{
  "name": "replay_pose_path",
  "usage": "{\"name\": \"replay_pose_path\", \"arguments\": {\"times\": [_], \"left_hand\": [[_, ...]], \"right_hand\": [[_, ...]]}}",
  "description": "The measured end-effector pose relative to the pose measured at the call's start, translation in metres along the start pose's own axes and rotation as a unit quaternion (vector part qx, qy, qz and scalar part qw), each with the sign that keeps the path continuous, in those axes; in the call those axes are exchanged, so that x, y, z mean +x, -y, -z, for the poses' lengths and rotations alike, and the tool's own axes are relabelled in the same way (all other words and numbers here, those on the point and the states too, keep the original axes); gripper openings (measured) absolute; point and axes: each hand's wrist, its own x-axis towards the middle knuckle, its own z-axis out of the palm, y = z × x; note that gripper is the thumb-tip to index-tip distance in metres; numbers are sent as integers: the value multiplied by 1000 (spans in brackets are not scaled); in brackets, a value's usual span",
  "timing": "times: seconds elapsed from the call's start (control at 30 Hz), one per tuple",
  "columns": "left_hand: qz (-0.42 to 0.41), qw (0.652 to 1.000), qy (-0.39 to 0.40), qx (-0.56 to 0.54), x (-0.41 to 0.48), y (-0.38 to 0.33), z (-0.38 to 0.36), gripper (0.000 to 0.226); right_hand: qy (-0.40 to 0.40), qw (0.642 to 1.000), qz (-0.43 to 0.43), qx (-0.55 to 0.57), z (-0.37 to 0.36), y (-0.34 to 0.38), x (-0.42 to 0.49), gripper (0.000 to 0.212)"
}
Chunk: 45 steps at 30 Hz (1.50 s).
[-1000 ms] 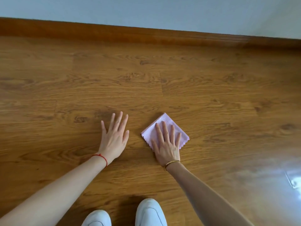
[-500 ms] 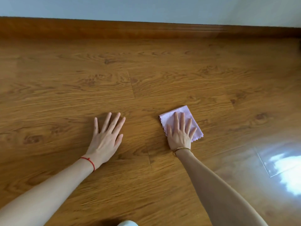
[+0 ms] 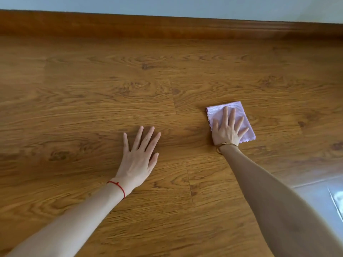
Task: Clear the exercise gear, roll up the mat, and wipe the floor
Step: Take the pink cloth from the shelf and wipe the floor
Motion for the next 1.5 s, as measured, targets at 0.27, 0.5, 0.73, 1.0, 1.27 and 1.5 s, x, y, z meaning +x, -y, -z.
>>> {"name": "replay_pose_path", "arguments": {"times": [0.27,0.5,0.73,1.0,1.27,1.5], "left_hand": [[44,999,-5,20,-25,31,13,62],[96,995,-19,22,-65,66,33,63],[159,986,-24,33,-121,105,49,65],[229,973,-1,34,-184,143,43,66],[299,954,-5,-1,-214,164,31,69],[340,940,-3,-7,-234,174,28,70]], "right_hand": [[28,995,94,-21,-15,60,-22,62],[65,975,213,-21,-28,121,-66,66],[89,917,379,-84,-58,194,-128,67],[103,797,583,-116,-100,250,-207,69],[82,801,580,-119,-118,318,-194,67],[90,815,559,-124,-129,381,-192,68]]}}
